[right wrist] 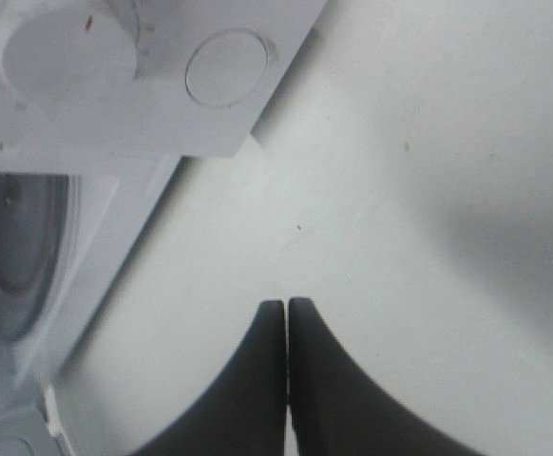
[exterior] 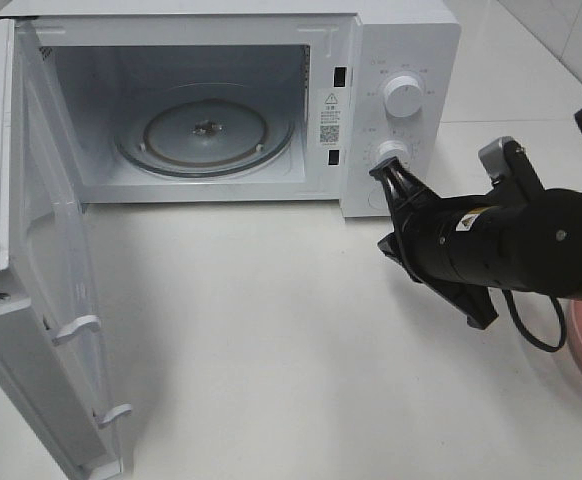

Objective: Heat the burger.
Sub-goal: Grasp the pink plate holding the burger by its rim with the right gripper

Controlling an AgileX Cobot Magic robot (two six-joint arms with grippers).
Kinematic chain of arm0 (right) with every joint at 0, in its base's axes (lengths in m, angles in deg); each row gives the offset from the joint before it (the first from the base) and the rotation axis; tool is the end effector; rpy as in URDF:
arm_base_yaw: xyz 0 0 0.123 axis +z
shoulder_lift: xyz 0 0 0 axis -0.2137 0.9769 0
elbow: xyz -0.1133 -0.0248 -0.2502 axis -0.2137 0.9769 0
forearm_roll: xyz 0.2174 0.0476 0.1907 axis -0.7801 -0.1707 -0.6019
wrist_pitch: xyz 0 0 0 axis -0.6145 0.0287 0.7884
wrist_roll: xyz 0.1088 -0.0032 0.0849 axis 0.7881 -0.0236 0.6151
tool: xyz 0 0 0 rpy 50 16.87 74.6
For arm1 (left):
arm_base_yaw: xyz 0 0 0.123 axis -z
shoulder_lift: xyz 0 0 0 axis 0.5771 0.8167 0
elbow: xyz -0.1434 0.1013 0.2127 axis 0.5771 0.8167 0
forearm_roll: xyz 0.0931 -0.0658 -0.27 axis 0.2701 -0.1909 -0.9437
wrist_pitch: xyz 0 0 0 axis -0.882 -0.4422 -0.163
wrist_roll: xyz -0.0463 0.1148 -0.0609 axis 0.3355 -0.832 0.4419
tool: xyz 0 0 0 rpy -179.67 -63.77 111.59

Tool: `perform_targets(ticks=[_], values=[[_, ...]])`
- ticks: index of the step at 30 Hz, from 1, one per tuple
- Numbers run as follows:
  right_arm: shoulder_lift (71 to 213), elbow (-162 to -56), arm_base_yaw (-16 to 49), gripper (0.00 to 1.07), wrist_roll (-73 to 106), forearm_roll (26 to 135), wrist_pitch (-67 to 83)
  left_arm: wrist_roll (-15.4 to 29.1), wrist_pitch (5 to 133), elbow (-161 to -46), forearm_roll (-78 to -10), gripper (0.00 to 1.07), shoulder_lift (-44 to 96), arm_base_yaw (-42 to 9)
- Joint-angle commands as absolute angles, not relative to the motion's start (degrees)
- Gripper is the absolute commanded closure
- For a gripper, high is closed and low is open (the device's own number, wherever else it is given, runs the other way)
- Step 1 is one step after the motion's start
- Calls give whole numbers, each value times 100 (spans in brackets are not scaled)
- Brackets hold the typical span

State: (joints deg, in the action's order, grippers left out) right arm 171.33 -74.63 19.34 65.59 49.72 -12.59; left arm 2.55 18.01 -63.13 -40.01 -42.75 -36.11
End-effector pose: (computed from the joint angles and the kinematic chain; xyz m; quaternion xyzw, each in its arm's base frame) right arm 0.3089 0.1569 0.0595 0.3625 0.8225 0.2824 0.3351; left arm 0.0771 -0.0211 0.2822 0.0595 0.8477 -0.0504 0.5248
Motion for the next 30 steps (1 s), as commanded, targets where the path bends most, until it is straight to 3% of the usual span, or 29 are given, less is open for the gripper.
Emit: perform_targets(ticks=[1,13,19,21,30], values=[[16875,-7452,1906,103,5350,5046,-664,261,1881,-6301,-4012,9,-4373,-3582],[16107,-7503,1900,100,2685,5367,1250,261,1881,-6301,-4012,9,-4373,-3582],[16050,-7767,1900,99,2599,5940,2333,261,1881,-6301,-4012,9,-4373,-3582],[16050,-8116,1900,98,2703,6571,3439,261,1881,-6301,-4012,9,-4373,-3582],[16050,-8512,1682,95,3396,7802,4642,261,1881,-6301,-4012,9,-4373,-3582]])
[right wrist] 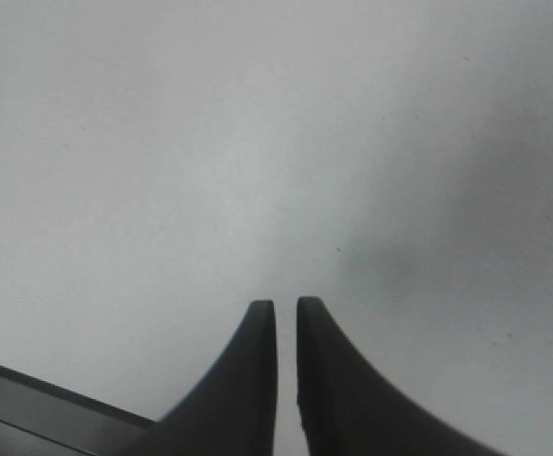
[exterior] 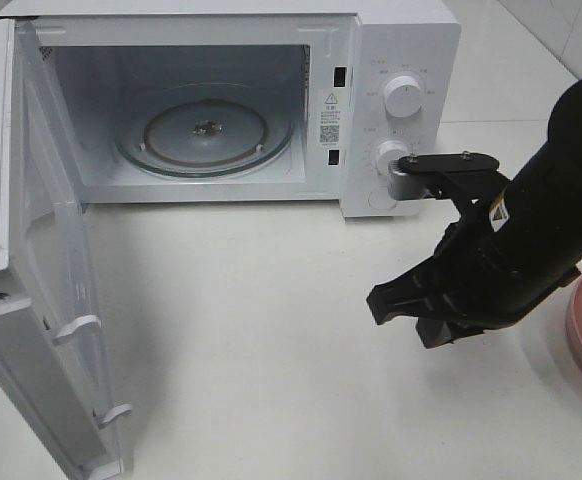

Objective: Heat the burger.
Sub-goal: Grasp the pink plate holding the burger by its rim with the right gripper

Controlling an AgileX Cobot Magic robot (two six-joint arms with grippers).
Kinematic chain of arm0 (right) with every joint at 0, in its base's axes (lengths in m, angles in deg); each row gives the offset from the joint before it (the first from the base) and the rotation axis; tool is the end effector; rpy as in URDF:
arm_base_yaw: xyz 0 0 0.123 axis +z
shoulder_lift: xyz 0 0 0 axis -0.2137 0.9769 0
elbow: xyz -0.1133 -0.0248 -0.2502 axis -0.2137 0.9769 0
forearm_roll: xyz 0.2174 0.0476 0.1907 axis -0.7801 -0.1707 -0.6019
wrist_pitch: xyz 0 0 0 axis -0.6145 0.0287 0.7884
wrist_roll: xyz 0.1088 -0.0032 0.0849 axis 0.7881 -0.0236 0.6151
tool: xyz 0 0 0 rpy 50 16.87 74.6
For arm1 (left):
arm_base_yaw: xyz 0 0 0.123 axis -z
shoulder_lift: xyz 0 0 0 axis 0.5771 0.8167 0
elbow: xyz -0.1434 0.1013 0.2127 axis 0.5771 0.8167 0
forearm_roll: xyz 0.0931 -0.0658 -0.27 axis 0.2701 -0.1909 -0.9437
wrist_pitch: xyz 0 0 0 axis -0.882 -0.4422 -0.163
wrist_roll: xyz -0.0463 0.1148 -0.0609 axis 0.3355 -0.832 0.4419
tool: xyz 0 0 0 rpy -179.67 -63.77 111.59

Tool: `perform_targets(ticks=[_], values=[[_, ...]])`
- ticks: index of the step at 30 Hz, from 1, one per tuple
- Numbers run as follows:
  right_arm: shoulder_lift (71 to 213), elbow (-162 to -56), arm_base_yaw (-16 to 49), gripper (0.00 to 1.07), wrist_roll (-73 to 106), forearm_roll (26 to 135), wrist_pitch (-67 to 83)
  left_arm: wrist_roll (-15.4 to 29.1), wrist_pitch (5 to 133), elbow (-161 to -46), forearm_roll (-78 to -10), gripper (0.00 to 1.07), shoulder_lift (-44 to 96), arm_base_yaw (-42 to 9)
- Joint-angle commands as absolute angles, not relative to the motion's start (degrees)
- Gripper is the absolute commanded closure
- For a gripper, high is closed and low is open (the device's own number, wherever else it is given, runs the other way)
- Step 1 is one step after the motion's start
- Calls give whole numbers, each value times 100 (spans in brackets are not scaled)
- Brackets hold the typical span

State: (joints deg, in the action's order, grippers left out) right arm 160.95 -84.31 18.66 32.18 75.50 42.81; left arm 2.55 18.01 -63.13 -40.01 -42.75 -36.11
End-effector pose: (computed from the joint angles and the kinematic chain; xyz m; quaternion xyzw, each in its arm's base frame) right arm 0.2618 0.1651 0.0944 -0.1351 0.9769 0.0870 0.1408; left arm 0.0771 -0.0211 0.2822 0.0595 0.8477 -0.0504 0.5248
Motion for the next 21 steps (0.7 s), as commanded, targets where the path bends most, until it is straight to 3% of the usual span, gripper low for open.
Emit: perform_targets(ticks=[1,9,15,16,17,19,20,21], values=[[16050,-8512,1682,95,3396,7802,4642,261,1881,-6301,-4012,9,-4373,-3582],[16050,-8517,1081,92,3247,8221,5278,261,1881,-6301,-4012,9,-4373,-3582],[15861,-8517,680,84,3247,8478,5513,261,1881,-6301,-4012,9,-4373,-3582],[15717,-8517,553,76,3247,8685,5513,261,1881,-6301,-4012,9,-4373,-3582],[15717,-8517,553,76,3247,8685,5513,261,1881,-6301,-4012,9,-4373,-3582],[15534,-8517,410,59,3069,8874,5513,261,1881,-6301,-4012,9,-4373,-3582],[15534,-8517,410,59,3069,8874,5513,261,1881,-6301,-4012,9,-4373,-3582],[15425,-8517,313,45,2852,8971,5530,261,1881,-6301,-4012,9,-4373,-3582]])
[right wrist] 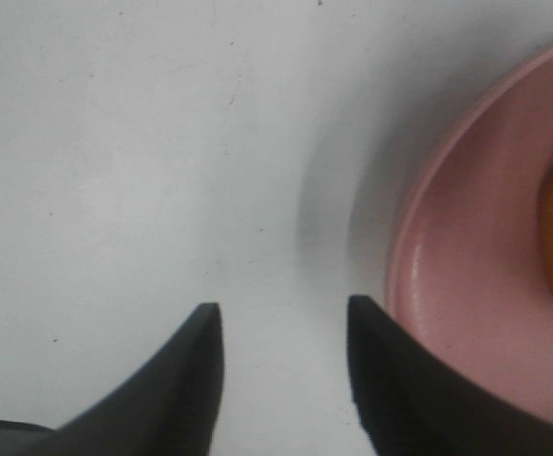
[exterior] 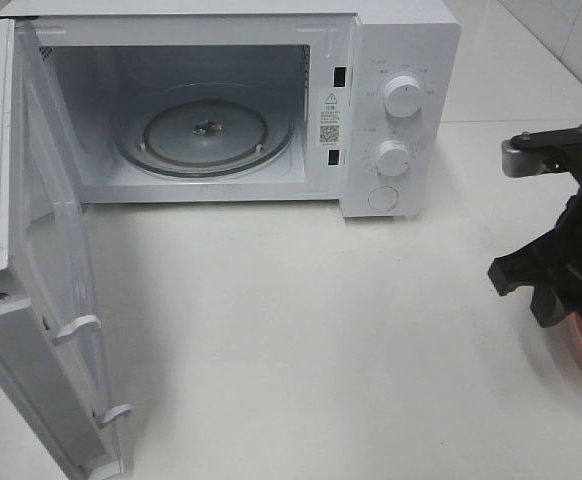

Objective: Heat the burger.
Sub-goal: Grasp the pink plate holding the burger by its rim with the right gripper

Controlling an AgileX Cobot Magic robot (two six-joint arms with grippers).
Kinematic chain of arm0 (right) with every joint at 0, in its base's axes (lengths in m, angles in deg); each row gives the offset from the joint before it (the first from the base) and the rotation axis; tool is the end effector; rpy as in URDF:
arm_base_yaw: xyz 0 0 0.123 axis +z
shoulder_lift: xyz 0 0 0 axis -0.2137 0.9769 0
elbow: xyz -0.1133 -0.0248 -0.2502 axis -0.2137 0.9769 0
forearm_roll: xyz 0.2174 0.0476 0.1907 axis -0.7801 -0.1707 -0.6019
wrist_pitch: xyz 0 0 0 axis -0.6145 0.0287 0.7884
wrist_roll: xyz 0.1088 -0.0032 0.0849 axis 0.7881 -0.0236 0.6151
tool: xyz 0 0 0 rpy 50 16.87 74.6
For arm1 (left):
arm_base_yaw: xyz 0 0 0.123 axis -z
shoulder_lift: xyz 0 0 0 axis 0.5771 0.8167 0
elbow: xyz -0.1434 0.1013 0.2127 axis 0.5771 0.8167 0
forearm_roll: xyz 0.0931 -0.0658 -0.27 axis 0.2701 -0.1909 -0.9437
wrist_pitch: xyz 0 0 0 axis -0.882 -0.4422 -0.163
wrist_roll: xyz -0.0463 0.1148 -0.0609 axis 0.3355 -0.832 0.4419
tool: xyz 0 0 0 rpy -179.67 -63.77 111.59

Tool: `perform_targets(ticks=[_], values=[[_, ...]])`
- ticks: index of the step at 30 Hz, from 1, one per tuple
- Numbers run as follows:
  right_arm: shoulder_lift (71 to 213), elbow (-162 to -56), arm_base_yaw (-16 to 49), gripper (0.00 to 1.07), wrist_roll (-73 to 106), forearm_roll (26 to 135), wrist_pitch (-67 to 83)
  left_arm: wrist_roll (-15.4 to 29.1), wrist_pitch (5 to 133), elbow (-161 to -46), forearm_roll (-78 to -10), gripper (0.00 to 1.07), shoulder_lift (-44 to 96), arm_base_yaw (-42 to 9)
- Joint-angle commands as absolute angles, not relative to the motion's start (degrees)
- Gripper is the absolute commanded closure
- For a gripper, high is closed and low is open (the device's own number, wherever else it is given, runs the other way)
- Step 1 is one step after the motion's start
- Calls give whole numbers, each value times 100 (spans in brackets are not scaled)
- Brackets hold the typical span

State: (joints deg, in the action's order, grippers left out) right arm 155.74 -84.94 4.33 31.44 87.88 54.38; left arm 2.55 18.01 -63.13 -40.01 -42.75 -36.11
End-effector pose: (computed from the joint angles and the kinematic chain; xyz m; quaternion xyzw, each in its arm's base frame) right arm 0.2789 0.0714 0.1174 -0.0936 0.9880 -0.0191 0.1209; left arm 0.0771 -0.0211 0.2822 0.0595 0.8477 -0.0504 0.5248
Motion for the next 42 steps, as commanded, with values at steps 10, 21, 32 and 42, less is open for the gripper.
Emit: perform_targets(ticks=[10,21,32,42], values=[[15385,-8500,-197,7,2737,9235,5519,261,1881,-6301,-4012,9,-4373,-3582],[15494,-8202,-237,11,2720,9200,5330,261,1881,-6301,-4012,9,-4373,-3582],[16010,-8093,-392,16,2886,9189,4997,261,1881,-6301,-4012,9,-4373,-3582],[16405,-8093,-432,18,2926,9200,4659,261,1881,-6301,-4012,9,-4373,-3582]])
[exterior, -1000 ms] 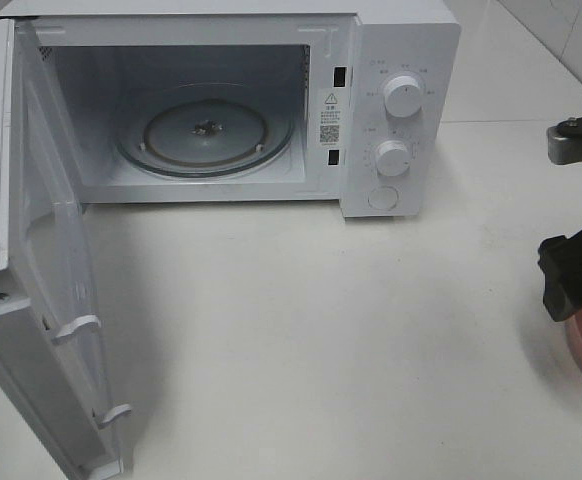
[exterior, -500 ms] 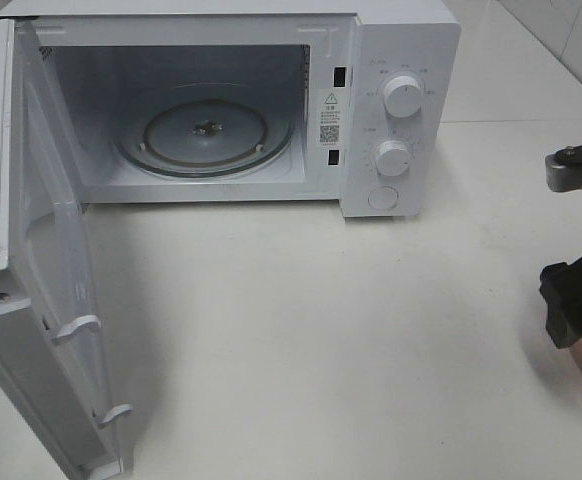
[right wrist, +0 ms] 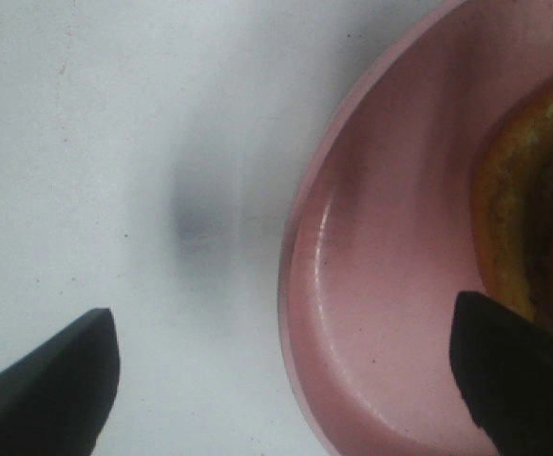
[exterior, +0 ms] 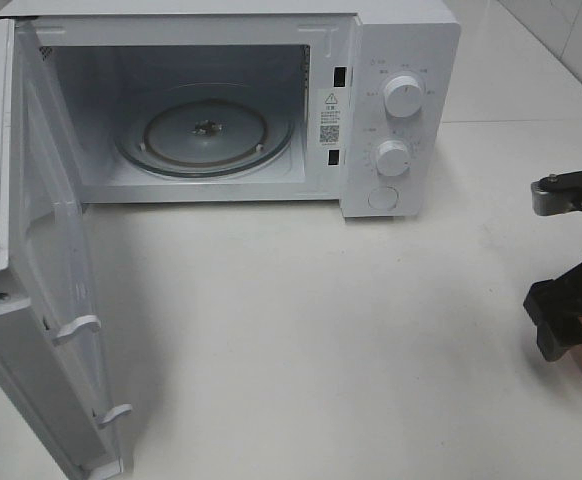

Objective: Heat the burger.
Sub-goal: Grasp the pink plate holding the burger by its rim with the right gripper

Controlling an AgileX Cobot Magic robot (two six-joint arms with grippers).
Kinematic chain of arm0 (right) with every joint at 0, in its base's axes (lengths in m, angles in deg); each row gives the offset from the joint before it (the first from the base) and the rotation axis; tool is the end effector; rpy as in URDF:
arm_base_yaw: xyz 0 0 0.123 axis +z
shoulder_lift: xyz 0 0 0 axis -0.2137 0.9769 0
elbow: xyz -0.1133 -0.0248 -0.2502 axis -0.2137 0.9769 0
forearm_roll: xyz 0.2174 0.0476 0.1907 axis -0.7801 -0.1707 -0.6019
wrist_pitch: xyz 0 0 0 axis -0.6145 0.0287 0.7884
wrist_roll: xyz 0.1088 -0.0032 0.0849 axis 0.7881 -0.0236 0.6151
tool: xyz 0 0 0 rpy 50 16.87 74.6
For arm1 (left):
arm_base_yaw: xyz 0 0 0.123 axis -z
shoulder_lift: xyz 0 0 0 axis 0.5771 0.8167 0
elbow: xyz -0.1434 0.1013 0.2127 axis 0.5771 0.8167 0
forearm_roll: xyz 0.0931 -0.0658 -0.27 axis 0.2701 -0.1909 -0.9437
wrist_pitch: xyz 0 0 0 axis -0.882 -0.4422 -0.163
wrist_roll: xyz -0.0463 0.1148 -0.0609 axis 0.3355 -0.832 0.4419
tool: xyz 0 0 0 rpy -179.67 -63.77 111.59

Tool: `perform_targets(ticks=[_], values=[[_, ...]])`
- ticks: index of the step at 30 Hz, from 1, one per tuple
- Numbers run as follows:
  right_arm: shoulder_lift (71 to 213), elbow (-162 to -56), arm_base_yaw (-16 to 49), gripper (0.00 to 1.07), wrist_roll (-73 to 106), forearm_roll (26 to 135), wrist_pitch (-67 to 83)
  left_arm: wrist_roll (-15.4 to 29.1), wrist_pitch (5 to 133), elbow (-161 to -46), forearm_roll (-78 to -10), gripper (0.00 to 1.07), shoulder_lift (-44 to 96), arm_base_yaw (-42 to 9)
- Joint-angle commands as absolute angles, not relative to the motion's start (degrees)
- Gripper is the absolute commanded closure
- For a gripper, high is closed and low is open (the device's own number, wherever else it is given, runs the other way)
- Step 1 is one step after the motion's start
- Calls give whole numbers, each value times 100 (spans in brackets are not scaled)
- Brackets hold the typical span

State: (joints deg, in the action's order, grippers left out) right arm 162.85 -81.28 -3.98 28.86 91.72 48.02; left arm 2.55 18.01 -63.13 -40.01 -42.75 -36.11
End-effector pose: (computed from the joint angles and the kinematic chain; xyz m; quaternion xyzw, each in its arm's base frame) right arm 0.2793 0.0252 0.0687 -0.0758 0.9924 -0.0513 0.0827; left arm 0.0771 -0.0211 0.2822 0.0595 0.8477 -0.0504 0.5248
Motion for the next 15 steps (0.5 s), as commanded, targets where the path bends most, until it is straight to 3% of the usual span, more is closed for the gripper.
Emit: perform_targets(ticks=[1,15], values=[[16405,-8093,-432,18,2926,9200,4659,261,1881,-6301,-4012,9,-4373,-3582],[17138,-8093,-432,20,3127,9304,4069,261,1881,-6301,-4012,9,-4373,-3582]])
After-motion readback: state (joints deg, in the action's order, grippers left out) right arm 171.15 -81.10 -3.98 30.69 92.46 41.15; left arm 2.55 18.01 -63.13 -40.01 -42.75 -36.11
